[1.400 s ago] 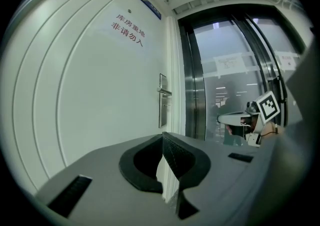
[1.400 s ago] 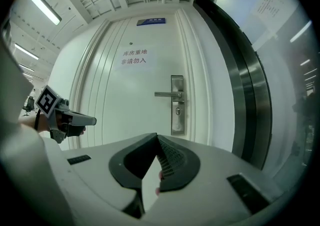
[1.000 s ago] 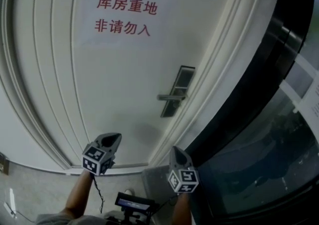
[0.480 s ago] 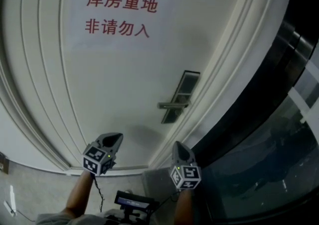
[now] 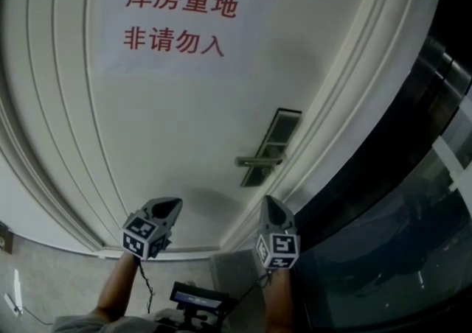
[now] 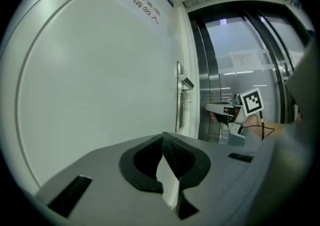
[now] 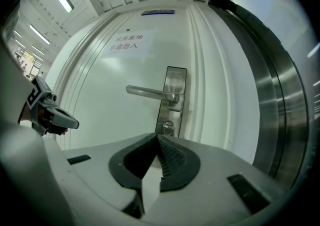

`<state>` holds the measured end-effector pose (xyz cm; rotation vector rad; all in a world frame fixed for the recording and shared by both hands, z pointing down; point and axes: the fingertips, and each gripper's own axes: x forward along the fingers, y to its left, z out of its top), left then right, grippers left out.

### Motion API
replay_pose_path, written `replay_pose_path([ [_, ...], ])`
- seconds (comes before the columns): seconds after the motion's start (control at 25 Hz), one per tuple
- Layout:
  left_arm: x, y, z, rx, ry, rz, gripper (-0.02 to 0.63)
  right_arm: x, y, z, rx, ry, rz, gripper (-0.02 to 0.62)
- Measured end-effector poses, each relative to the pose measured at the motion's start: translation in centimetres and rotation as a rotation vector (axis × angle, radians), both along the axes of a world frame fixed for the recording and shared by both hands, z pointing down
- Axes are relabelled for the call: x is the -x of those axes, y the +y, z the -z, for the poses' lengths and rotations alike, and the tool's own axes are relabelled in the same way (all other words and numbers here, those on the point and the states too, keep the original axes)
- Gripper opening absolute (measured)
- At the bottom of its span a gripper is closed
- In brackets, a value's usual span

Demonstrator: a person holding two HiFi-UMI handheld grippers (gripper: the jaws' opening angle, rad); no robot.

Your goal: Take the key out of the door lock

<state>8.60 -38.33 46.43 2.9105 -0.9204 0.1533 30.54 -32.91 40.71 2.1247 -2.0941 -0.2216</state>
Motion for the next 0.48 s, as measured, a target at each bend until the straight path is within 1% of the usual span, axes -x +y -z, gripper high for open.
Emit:
replay_pose_path([
  [0.48,0.2,-0.9,-0.2,0.004,-0.013,0.013,0.008,-2.3,-3.8,1.2,0.002,0.052,-0.015,0.012],
])
